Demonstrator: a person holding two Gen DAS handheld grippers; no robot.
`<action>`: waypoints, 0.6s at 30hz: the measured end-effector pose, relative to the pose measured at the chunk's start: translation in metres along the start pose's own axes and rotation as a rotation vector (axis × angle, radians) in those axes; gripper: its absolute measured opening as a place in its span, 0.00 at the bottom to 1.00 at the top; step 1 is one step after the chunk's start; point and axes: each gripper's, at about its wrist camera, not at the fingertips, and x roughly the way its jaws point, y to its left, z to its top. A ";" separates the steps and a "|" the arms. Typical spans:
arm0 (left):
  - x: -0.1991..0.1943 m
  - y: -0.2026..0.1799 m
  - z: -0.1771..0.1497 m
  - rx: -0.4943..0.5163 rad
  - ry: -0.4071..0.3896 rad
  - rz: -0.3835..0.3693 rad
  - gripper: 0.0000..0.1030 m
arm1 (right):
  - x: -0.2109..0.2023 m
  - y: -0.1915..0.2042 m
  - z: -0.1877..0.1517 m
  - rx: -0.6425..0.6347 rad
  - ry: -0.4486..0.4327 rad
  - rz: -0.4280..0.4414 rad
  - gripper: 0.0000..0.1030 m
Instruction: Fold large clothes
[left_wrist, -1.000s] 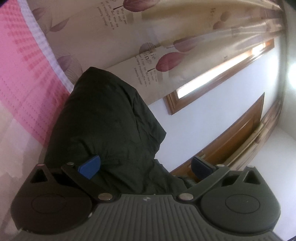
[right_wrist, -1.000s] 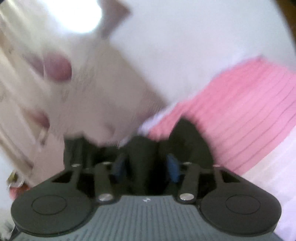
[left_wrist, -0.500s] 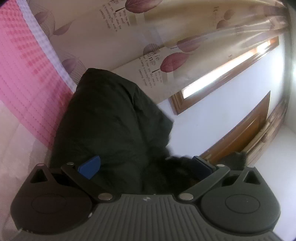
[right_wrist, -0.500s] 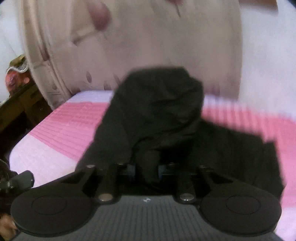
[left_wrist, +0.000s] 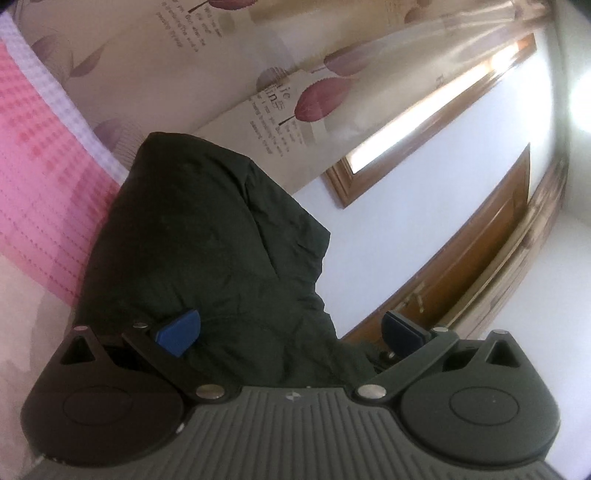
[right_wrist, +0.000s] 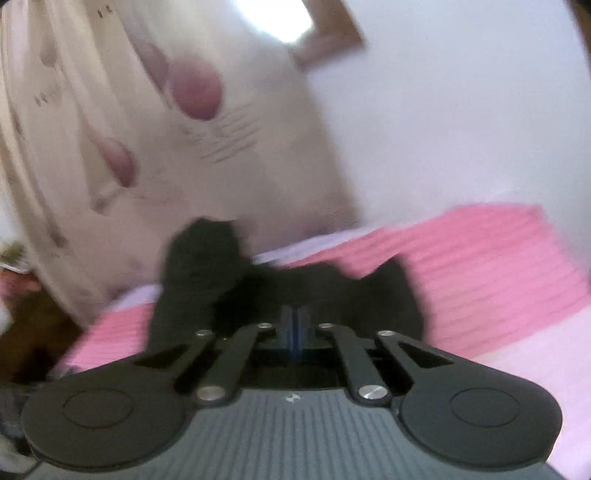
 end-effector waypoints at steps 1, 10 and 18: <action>0.000 0.000 0.000 0.003 0.003 0.001 1.00 | 0.004 0.011 0.004 -0.027 0.016 0.015 0.26; -0.007 -0.003 0.003 0.000 0.010 0.035 1.00 | 0.125 0.094 -0.006 -0.279 0.294 0.019 0.23; -0.013 -0.022 0.024 0.010 -0.039 0.033 1.00 | 0.038 0.081 0.020 -0.290 -0.031 -0.044 0.03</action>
